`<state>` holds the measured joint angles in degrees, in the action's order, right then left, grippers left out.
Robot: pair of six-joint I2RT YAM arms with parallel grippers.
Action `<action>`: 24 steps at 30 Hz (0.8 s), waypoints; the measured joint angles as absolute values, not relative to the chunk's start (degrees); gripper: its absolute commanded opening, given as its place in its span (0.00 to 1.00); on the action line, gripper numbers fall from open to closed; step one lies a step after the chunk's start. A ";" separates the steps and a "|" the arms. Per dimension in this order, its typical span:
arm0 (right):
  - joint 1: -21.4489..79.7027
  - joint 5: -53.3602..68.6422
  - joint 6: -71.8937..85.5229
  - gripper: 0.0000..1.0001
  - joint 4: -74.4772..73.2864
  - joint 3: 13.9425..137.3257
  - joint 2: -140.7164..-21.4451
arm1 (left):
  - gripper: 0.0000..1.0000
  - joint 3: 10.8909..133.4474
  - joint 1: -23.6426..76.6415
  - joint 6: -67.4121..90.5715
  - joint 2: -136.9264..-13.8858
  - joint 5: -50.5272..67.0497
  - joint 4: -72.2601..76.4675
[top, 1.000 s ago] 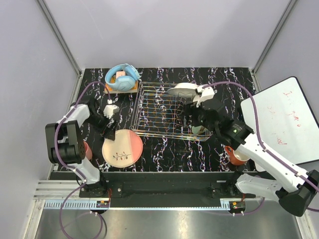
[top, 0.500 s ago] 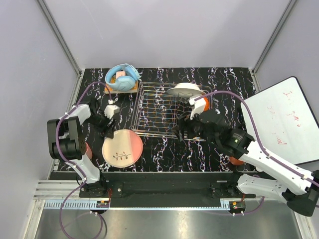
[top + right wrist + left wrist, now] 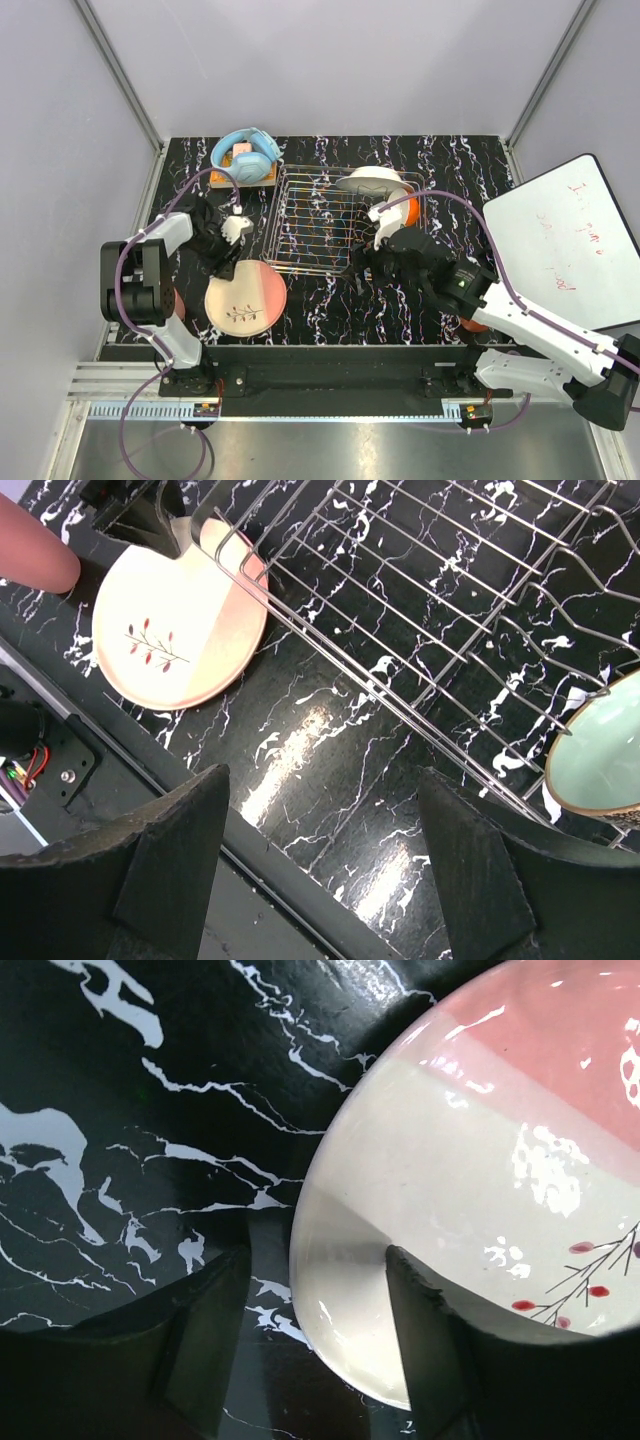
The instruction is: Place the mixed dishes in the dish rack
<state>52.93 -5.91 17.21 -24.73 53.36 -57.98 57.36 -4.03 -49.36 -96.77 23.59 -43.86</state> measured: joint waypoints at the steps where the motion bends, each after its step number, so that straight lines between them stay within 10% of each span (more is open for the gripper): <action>1: 52.93 -5.89 17.21 0.83 -24.75 53.21 -57.98 | 0.58 57.34 -3.73 -49.54 -96.77 23.57 -43.81; 19: 52.95 -3.42 16.88 0.88 -24.45 51.24 -59.79 | 0.01 58.15 -3.90 -49.36 -96.99 23.73 -44.51; 24: 52.95 0.60 16.08 0.91 -21.39 50.11 -63.83 | 0.00 58.39 -3.81 -49.69 -96.79 23.81 -46.19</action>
<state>52.95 0.60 16.08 -21.39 50.11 -63.83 58.39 -3.81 -49.69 -96.79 23.81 -46.19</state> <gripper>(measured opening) 0.898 0.024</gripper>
